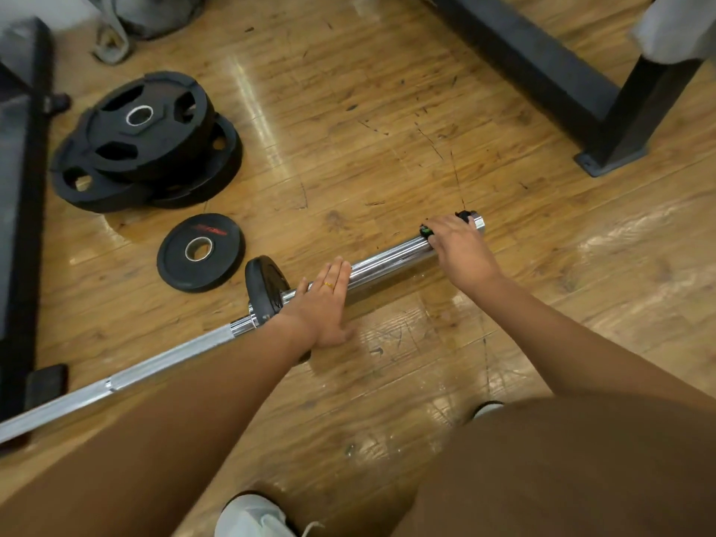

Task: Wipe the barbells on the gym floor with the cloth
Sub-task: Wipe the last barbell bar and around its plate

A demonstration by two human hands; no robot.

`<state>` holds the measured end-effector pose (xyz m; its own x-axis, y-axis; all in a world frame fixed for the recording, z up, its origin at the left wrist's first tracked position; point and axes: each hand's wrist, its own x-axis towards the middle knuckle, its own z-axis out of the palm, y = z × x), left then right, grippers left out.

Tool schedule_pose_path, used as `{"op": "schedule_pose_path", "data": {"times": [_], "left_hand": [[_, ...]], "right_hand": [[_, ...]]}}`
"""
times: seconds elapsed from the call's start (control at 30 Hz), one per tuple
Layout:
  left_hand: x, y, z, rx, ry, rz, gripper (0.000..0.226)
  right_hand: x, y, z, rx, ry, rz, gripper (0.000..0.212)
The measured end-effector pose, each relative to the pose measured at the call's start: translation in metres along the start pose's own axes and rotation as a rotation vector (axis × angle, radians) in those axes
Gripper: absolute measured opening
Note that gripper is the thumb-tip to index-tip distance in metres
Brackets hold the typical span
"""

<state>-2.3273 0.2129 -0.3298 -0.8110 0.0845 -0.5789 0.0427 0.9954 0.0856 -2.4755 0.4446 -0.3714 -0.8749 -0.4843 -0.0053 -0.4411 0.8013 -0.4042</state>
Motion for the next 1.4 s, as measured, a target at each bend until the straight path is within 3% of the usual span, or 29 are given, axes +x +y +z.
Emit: {"op": "schedule_pose_path", "data": {"times": [0.33, 0.5, 0.63, 0.73, 0.87, 1.1, 1.23, 1.4], "left_hand": [[-0.016, -0.042, -0.055, 0.276, -0.256, 0.171, 0.099], [-0.026, -0.059, -0.047, 0.381, -0.094, 0.127, 0.082], [-0.013, -0.045, -0.014, 0.443, 0.17, -0.05, 0.079], [0.003, -0.023, 0.01, 0.295, 0.28, -0.189, 0.084], [0.025, -0.004, 0.029, -0.091, 0.385, -0.299, 0.094], [0.039, -0.016, 0.03, -0.143, 0.503, -0.3, 0.096], [0.04, -0.023, 0.023, -0.134, 0.431, -0.301, 0.1], [0.048, -0.032, 0.008, -0.175, 0.394, -0.312, 0.105]], "right_hand": [[0.023, -0.011, 0.005, 0.022, 0.07, 0.007, 0.038], [0.035, 0.001, 0.001, -0.077, -0.033, -0.14, 0.043], [0.049, -0.001, 0.009, -0.055, 0.064, -0.083, 0.039], [0.053, -0.009, 0.024, -0.048, 0.116, -0.046, 0.038], [0.06, -0.003, 0.015, -0.1, 0.064, -0.163, 0.037], [0.07, -0.005, 0.009, -0.032, 0.131, -0.086, 0.036], [0.082, 0.008, 0.003, -0.098, -0.01, -0.229, 0.037], [0.098, 0.001, 0.004, -0.07, 0.08, -0.124, 0.035]]}}
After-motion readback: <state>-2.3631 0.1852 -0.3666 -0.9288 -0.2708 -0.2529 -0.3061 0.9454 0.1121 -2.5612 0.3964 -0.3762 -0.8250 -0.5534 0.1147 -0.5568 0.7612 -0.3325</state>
